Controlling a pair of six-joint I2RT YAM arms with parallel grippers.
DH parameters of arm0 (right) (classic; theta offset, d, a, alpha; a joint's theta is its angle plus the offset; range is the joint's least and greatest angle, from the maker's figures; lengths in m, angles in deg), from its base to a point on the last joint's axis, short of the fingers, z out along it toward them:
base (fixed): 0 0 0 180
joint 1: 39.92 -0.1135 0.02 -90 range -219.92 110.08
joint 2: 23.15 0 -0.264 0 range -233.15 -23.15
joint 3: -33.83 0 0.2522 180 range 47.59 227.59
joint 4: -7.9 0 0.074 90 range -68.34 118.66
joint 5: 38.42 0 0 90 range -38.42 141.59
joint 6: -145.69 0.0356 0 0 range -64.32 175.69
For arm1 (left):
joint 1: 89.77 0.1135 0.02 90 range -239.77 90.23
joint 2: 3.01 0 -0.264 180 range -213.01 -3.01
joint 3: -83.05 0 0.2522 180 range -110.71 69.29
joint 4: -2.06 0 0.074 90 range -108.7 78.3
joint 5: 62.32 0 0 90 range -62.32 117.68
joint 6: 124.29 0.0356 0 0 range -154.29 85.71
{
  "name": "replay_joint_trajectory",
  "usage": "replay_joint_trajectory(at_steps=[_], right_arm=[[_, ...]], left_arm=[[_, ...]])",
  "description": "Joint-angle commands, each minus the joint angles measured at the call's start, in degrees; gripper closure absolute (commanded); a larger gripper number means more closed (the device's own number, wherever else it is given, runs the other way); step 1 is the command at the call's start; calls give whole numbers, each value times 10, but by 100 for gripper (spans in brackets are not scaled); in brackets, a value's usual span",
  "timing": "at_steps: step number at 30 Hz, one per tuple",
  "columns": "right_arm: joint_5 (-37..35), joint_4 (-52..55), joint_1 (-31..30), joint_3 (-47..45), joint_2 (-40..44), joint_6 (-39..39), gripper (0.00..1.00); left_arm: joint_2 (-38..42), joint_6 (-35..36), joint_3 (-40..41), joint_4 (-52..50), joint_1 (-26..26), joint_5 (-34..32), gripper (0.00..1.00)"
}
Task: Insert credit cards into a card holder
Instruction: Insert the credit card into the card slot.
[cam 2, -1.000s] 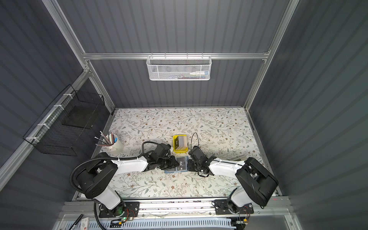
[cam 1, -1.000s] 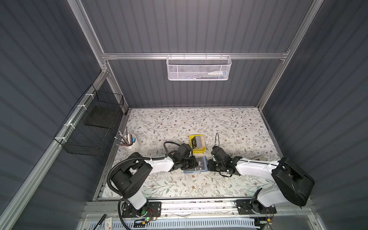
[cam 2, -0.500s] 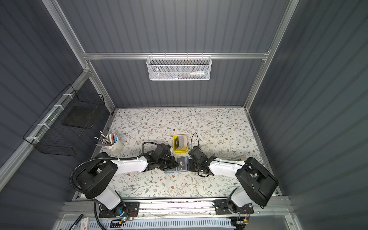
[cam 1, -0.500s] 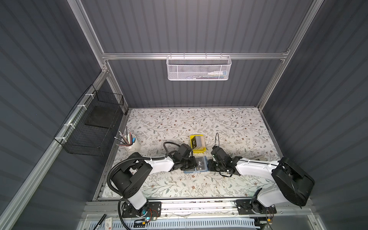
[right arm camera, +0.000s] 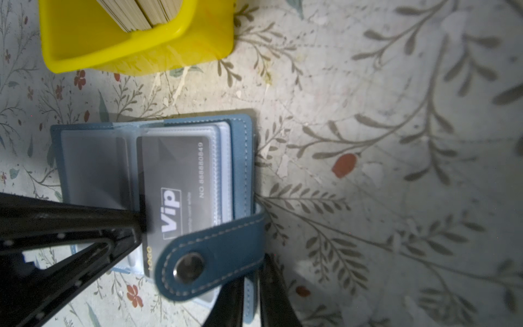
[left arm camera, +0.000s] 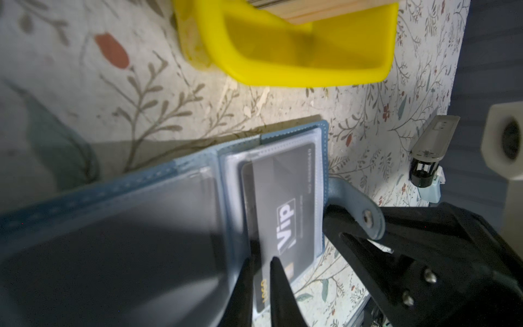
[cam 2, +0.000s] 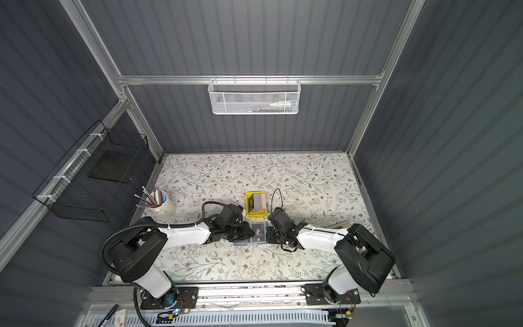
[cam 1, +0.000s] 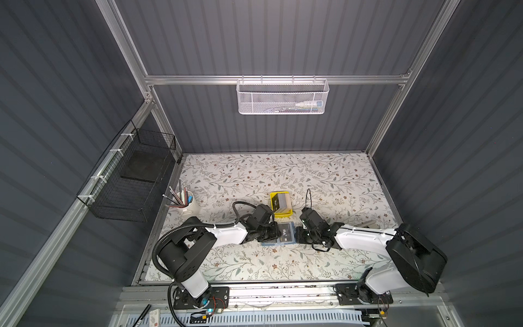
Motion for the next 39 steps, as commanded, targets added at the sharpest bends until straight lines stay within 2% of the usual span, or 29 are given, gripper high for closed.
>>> replay_joint_trajectory(at_steps=[1, 27, 39], right_arm=[[-8, 2, -2, -5, -9, 3, 84], [-11, 13, -7, -7, 28, 7, 83], [14, -17, -6, -14, 44, 24, 83]], left_arm=[[-12, -9, 5, 12, -3, 12, 86], [33, 19, 16, -10, -4, -13, 87], [11, 33, 0, -32, -7, -39, 87]])
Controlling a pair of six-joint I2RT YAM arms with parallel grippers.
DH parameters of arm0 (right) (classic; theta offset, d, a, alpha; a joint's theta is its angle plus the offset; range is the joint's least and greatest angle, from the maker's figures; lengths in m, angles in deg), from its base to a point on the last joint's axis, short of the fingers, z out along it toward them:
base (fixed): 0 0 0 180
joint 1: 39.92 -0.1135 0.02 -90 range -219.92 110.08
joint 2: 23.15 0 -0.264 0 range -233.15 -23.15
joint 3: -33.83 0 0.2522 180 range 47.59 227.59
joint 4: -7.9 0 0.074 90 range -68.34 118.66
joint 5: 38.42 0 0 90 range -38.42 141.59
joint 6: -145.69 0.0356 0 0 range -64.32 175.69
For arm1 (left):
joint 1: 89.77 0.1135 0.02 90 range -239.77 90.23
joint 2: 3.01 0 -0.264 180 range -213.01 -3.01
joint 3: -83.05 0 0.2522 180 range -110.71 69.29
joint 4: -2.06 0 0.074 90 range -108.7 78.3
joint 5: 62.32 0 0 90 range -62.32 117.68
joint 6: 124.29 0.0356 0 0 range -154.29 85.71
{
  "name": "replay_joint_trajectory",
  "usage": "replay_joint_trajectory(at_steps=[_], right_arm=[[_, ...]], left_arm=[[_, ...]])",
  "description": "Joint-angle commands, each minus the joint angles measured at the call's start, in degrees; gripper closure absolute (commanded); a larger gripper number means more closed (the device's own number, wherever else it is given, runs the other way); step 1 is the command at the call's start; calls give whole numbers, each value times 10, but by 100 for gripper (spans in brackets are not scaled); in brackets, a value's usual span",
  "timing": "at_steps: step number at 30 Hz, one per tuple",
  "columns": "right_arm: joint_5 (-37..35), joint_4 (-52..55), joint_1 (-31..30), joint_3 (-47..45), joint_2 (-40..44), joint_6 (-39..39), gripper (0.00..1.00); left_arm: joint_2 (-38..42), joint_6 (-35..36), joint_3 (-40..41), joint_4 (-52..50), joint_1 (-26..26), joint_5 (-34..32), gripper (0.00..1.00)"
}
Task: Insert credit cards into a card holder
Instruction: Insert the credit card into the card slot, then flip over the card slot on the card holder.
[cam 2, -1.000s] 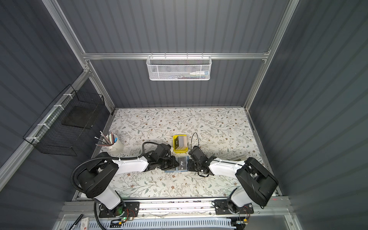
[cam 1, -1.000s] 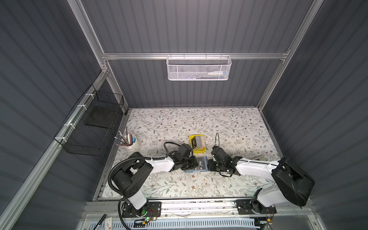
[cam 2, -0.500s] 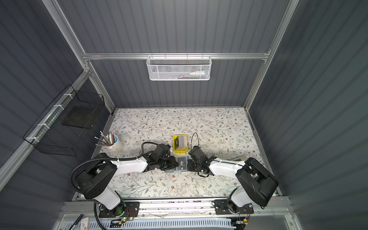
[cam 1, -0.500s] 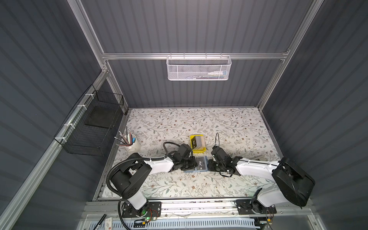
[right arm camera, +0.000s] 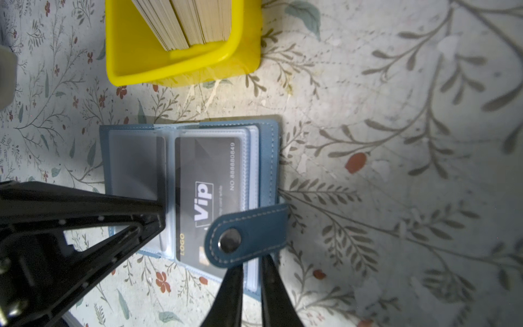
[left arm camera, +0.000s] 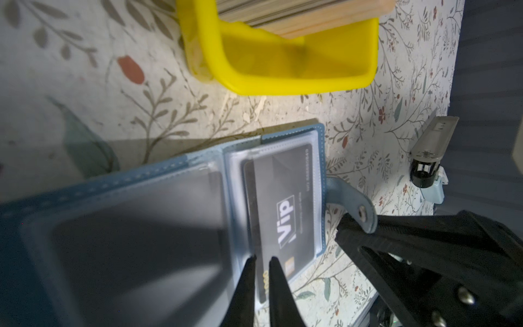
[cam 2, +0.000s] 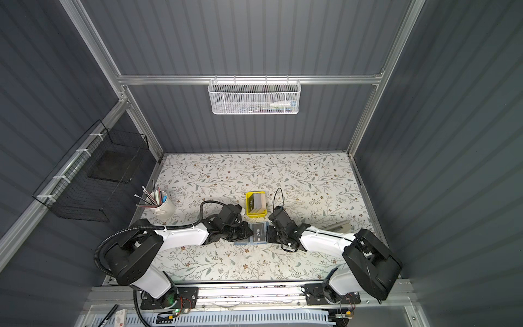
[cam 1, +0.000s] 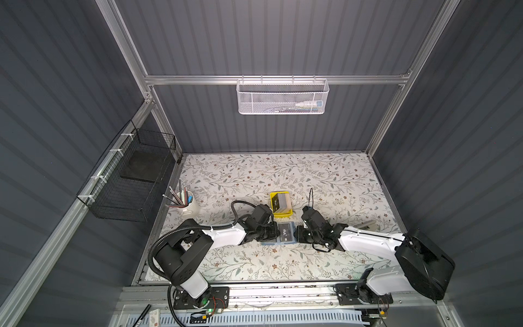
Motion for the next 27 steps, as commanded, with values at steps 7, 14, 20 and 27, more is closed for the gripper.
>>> replay_joint_trajectory(at_steps=[7, 14, 20, 27], right_arm=[[23, -26, 9, -12, -4, 8, 83], [28, -29, 12, -12, -10, 8, 83], [29, -31, 13, -11, -14, 7, 83], [28, -31, 14, -11, -15, 8, 83]], left_arm=[[-25, 20, -21, -22, -8, -12, 87], [-35, 21, -29, -22, -10, -11, 87], [-36, 21, -29, -27, -11, -16, 88], [-16, 24, -33, -36, -12, -23, 88]])
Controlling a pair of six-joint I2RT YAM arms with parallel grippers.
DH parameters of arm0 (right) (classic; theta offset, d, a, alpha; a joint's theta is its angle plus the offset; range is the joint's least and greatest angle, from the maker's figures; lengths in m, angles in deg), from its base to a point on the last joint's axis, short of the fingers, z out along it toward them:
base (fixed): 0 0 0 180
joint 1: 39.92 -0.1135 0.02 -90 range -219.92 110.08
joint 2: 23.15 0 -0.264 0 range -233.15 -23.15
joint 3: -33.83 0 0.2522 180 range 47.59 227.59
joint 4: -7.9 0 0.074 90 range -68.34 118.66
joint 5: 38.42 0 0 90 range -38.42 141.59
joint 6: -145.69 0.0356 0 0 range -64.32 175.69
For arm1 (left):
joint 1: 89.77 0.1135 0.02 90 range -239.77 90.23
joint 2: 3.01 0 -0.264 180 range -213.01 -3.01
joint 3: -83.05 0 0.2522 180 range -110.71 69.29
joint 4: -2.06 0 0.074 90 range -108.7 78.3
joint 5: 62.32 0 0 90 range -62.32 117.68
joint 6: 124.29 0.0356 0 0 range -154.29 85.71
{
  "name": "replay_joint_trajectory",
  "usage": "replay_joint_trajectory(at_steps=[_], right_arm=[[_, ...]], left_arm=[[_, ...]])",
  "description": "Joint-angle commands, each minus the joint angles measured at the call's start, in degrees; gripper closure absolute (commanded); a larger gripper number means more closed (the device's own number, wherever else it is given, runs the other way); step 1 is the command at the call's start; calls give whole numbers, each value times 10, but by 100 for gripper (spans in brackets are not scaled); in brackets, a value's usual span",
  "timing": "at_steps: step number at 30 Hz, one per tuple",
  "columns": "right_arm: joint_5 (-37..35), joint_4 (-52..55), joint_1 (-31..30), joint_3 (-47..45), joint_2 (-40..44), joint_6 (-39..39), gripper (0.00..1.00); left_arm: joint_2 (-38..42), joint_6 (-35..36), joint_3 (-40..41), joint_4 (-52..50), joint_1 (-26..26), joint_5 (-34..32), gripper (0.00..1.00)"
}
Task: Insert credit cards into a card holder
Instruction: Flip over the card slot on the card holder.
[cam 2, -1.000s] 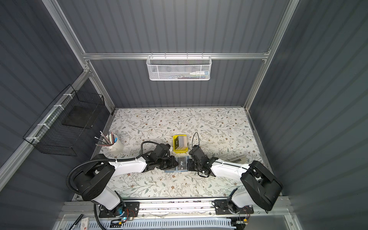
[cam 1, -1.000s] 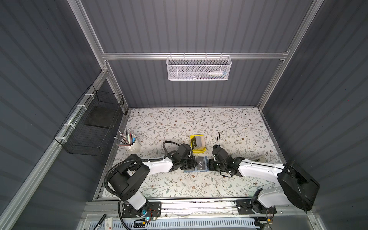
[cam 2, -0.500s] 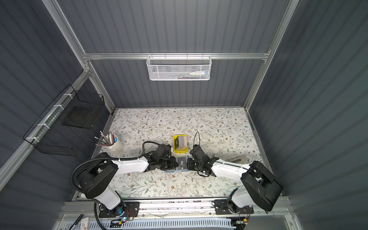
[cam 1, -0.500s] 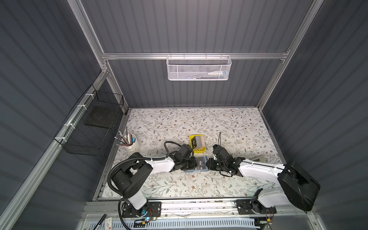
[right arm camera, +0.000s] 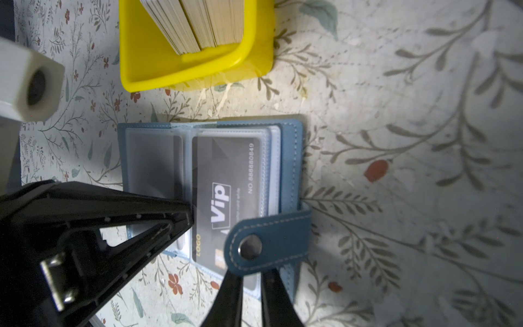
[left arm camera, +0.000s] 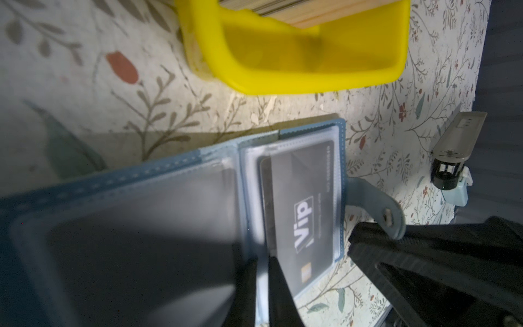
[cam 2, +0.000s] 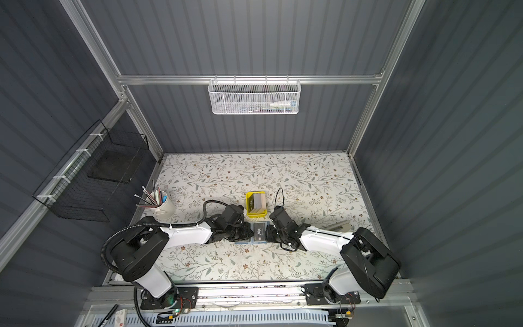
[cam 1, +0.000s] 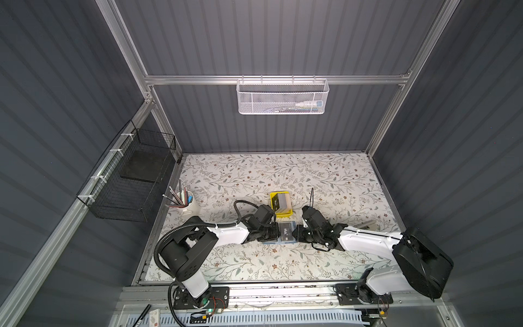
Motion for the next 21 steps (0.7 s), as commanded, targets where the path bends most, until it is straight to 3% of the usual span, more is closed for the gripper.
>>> replay_joint_trajectory(at_steps=[1, 21], right_arm=[[0, -1, 3, -4, -6, 3, 83], [1, -4, 7, -6, -13, 3, 84]], left_arm=[[12, 14, -15, -25, -4, -12, 88], [10, 16, -11, 5, -5, -15, 84]])
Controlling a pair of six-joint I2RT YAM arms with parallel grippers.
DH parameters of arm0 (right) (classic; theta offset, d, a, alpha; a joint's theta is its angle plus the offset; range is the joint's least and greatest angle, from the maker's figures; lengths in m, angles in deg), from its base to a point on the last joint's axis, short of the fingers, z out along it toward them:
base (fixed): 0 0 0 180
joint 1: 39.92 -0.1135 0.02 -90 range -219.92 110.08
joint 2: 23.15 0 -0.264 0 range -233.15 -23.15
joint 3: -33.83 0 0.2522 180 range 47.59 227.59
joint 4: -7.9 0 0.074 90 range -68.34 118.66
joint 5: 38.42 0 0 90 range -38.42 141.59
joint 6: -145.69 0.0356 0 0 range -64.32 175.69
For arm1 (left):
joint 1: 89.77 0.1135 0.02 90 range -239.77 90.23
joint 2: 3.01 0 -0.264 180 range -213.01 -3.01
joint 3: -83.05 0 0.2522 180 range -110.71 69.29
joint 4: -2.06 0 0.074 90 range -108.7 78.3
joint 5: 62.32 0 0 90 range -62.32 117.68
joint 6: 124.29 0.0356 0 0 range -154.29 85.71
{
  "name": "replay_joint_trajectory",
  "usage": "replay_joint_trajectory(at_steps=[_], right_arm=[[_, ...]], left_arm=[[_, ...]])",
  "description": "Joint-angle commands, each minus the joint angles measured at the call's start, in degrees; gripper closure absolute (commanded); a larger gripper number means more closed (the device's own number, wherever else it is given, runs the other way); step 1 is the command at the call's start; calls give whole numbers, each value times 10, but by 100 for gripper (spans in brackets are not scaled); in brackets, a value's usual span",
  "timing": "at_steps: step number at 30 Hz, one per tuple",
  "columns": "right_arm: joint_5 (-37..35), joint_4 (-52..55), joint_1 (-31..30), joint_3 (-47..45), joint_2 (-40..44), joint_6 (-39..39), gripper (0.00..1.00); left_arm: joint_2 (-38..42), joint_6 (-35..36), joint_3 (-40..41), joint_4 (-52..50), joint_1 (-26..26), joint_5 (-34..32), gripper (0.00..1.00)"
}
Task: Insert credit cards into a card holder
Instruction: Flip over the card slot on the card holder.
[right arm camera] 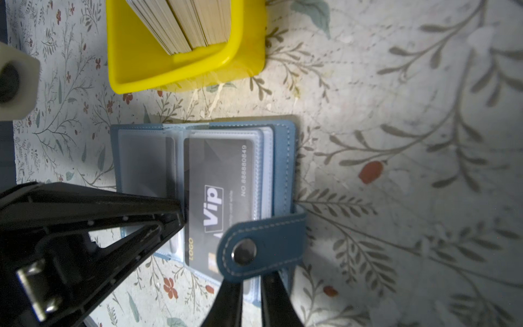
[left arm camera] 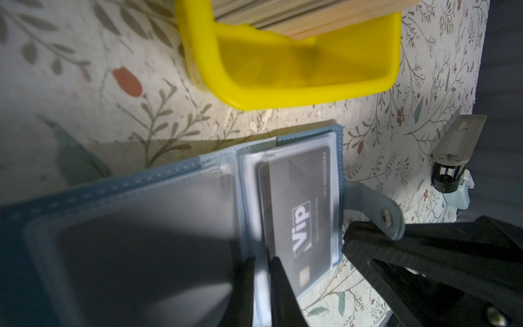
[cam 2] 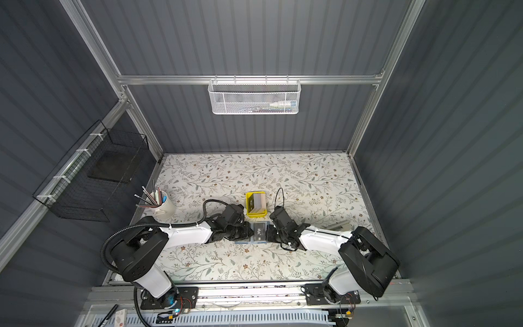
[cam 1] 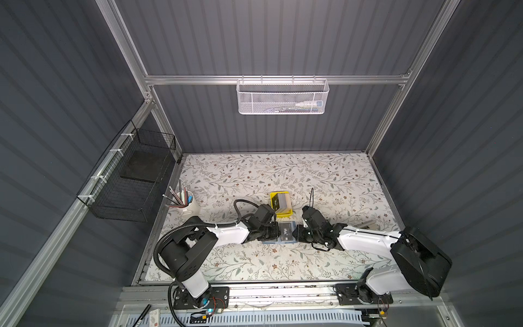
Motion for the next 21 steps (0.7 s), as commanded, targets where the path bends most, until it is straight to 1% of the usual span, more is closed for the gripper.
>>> replay_joint_trajectory(at_steps=[1, 9, 14, 21], right_arm=[[1, -2, 3, -5, -5, 1, 83], [1, -6, 4, -6, -10, 1, 83], [1, -10, 4, -6, -12, 2, 84], [1, -13, 5, -10, -11, 3, 83]], left_arm=[[10, 11, -6, 6, -4, -8, 83], [-4, 14, -5, 18, -4, -9, 83], [-10, 16, -8, 19, -4, -10, 86], [-15, 16, -7, 8, -4, -19, 87]])
